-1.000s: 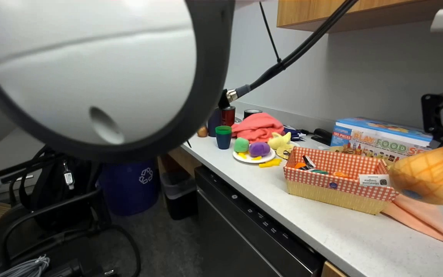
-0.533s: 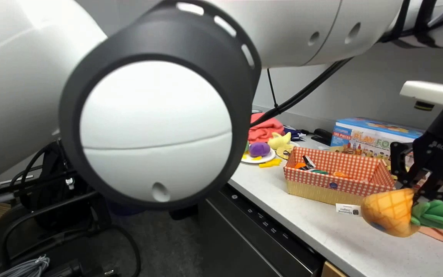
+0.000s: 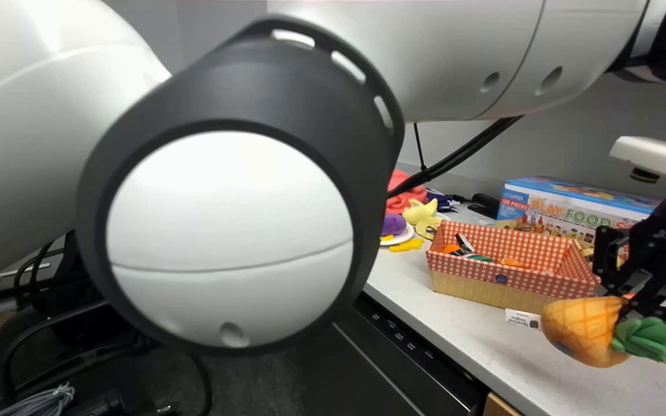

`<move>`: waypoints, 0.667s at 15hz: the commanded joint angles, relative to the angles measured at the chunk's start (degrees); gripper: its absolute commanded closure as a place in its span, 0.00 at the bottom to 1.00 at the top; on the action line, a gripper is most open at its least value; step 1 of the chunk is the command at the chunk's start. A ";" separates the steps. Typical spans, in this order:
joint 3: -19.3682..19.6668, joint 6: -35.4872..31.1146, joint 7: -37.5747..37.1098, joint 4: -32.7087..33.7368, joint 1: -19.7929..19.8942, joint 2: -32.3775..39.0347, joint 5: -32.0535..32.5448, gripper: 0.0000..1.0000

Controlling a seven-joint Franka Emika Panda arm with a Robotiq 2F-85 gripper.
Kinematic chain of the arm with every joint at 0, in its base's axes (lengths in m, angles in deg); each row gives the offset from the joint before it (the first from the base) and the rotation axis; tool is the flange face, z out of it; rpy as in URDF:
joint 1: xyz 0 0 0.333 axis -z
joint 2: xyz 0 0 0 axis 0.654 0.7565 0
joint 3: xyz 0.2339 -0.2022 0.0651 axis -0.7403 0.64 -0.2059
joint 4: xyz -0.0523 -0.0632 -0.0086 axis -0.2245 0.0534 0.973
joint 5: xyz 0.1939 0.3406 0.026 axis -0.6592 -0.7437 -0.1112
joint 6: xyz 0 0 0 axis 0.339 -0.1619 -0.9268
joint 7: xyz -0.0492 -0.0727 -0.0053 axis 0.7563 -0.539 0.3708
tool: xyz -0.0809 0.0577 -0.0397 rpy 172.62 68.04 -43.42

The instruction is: Pick the stuffed pineapple and put it on the counter

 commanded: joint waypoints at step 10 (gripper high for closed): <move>-1.97 -2.21 -4.36 0.23 5.26 -0.80 -3.15 0.96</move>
